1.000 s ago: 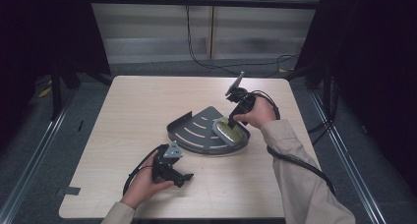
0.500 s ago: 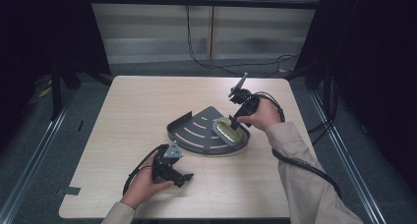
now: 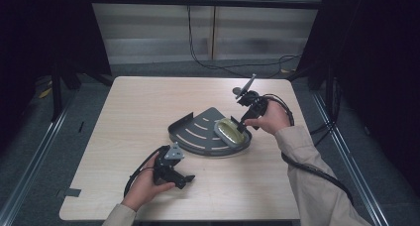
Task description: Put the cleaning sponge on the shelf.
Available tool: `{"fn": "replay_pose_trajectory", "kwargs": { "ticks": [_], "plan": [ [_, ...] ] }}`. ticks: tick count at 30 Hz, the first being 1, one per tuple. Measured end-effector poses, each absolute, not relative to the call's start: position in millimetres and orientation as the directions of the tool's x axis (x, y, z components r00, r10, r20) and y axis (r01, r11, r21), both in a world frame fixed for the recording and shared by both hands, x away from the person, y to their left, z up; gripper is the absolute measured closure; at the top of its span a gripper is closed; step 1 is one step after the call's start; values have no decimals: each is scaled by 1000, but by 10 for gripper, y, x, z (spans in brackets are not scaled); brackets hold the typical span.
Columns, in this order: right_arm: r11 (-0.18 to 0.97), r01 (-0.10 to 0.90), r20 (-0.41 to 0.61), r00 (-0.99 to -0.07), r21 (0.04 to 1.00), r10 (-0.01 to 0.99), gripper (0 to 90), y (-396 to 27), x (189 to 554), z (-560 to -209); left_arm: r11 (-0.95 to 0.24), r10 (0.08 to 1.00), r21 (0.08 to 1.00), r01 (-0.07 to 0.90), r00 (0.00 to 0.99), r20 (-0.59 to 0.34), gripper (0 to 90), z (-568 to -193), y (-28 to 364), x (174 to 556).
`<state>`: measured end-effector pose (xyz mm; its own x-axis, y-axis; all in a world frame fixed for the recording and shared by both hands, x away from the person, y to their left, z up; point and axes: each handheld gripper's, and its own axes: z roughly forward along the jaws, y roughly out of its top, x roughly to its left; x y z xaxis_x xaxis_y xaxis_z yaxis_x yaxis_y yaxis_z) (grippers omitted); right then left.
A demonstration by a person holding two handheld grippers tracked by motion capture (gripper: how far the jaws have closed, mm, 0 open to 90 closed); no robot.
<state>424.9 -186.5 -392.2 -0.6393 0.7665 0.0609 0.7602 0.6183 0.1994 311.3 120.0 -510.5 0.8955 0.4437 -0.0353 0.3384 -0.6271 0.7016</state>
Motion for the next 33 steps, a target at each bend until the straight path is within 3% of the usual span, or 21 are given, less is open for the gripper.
{"fn": "replay_pose_trajectory", "kwargs": {
  "ticks": [33],
  "plan": [
    [661,717,65,-687,220,724,220,-2058,3851,-3920,-623,448,705,339,893,-33,0,-5109,1198,3111]
  ]
}}
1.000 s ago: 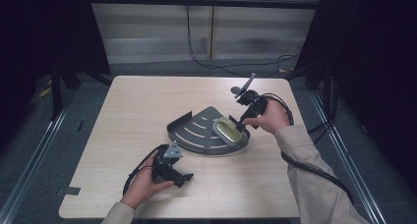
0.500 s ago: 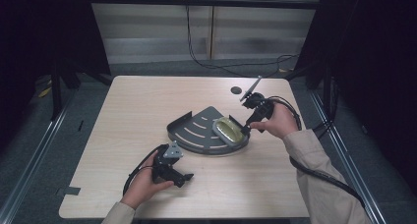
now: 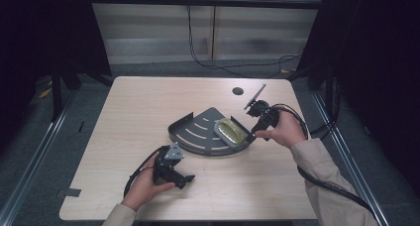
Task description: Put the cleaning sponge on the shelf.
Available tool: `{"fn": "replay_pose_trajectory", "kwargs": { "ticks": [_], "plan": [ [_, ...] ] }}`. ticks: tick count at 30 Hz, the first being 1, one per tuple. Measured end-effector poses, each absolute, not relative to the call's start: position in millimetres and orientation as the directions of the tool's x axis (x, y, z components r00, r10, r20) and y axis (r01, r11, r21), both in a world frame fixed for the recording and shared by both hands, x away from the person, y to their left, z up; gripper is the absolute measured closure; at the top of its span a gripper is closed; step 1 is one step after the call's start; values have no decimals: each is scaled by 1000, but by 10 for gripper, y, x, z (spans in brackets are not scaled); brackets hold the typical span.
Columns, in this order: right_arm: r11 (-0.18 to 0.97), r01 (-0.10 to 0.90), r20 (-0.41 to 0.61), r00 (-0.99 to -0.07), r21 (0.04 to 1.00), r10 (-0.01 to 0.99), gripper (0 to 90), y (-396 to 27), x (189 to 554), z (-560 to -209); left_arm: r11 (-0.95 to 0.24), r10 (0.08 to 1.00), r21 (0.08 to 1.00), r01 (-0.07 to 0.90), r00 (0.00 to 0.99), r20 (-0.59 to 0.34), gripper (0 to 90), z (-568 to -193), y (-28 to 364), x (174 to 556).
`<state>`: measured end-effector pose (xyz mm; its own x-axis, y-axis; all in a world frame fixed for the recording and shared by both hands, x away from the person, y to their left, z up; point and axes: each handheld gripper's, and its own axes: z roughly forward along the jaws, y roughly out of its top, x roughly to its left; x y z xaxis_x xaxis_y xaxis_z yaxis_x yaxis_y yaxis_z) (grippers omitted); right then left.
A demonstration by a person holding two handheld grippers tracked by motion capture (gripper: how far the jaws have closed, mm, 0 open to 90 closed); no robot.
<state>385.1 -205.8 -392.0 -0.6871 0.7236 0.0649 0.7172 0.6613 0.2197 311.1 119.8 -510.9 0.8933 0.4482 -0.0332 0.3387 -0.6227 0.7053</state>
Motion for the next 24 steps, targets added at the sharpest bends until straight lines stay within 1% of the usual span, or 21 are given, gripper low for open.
{"fn": "replay_pose_trajectory", "kwargs": {
  "ticks": [17,24],
  "plan": [
    [693,687,58,-718,219,694,214,-2104,3657,-4069,-621,450,706,341,893,-36,0,-5110,1197,3109],
    [680,698,67,-707,225,704,208,-2186,3591,-4141,-628,447,701,339,894,-32,0,-5106,1200,3111]
  ]
}}
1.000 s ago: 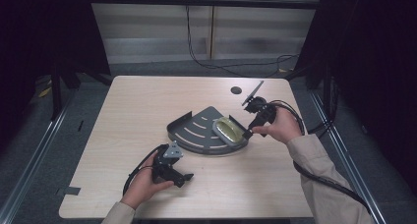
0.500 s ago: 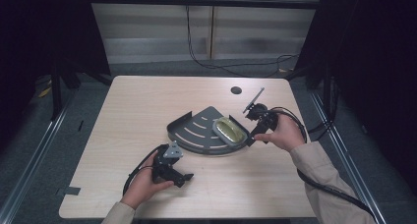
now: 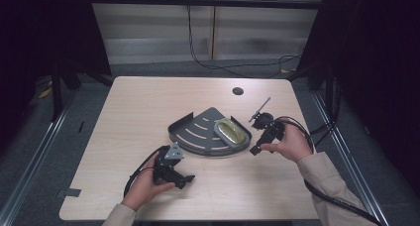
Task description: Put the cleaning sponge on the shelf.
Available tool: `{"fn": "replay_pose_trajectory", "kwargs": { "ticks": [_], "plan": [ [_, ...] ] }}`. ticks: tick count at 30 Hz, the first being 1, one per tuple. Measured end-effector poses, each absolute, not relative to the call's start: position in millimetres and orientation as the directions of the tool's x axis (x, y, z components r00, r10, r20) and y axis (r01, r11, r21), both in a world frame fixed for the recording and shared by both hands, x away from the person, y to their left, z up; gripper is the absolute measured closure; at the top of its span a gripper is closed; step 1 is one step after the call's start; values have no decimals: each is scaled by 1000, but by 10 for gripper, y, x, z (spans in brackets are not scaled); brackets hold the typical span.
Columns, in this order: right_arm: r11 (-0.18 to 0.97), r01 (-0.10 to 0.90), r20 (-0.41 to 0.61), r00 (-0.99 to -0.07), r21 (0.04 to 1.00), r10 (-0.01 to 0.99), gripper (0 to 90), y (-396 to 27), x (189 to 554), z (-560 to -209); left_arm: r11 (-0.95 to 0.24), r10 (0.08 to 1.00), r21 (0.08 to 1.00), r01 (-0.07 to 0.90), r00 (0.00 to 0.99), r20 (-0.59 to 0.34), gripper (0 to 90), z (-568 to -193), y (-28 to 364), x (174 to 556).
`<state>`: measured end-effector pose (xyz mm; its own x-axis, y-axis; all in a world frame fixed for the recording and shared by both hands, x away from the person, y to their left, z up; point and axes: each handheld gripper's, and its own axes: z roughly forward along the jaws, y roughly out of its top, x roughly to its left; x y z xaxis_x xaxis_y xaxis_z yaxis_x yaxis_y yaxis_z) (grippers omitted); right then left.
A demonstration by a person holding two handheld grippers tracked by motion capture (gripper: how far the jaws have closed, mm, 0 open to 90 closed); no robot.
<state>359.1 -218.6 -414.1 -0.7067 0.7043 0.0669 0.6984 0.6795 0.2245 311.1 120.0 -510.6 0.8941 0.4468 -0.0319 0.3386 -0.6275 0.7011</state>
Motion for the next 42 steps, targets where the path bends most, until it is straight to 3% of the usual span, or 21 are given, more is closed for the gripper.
{"fn": "replay_pose_trajectory", "kwargs": {
  "ticks": [42],
  "plan": [
    [650,706,89,-693,281,715,201,-2636,3129,-4550,-629,446,700,338,894,-31,0,-5105,1200,3111]
  ]
}}
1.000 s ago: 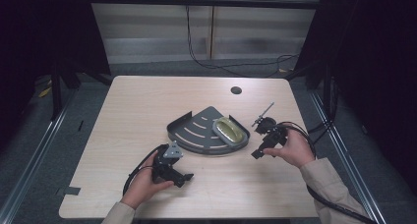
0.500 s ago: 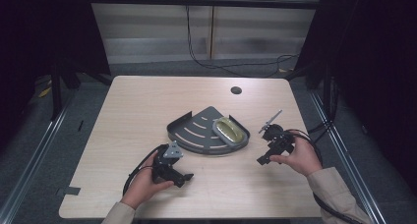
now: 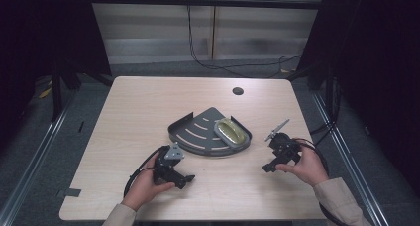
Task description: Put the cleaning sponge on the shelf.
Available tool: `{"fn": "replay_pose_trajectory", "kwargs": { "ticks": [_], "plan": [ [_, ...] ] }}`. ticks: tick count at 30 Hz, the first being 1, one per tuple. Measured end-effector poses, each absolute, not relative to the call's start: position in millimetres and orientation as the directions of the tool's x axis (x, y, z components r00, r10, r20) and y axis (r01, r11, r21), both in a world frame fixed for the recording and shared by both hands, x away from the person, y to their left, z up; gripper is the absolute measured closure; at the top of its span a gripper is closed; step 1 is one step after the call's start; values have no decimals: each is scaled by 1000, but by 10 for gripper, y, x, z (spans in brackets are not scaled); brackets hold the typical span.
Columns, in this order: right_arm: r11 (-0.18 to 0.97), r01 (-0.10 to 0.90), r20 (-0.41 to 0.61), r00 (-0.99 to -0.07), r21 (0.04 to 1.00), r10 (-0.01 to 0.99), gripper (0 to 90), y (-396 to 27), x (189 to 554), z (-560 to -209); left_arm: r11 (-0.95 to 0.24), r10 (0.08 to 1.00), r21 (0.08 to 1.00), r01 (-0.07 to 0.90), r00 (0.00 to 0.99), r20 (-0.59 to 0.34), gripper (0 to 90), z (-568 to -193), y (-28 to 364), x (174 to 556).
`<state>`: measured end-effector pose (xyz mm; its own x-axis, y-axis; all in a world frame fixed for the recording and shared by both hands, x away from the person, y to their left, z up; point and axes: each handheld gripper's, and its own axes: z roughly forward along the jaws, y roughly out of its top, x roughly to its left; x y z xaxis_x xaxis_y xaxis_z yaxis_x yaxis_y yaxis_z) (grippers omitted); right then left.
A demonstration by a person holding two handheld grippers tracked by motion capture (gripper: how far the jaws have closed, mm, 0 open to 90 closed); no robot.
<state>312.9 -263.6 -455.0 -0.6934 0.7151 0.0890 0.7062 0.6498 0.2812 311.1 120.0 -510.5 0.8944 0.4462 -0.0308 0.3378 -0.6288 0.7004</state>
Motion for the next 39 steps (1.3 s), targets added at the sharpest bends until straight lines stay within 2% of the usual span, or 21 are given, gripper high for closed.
{"fn": "replay_pose_trajectory", "kwargs": {
  "ticks": [21,30,35,39],
  "plan": [
    [640,694,74,-695,329,716,179,-2851,2950,-4789,-629,444,701,337,895,-32,0,-5106,1200,3112],
    [649,663,38,-710,372,703,125,-2866,2864,-4835,-627,446,702,338,894,-33,0,-5107,1200,3111],
    [630,643,36,-712,434,702,122,-2927,2805,-4868,-626,446,702,338,894,-33,0,-5107,1200,3111],
    [604,597,27,-722,528,691,115,-3011,2754,-4931,-626,446,702,339,894,-33,0,-5107,1200,3111]
  ]
}}
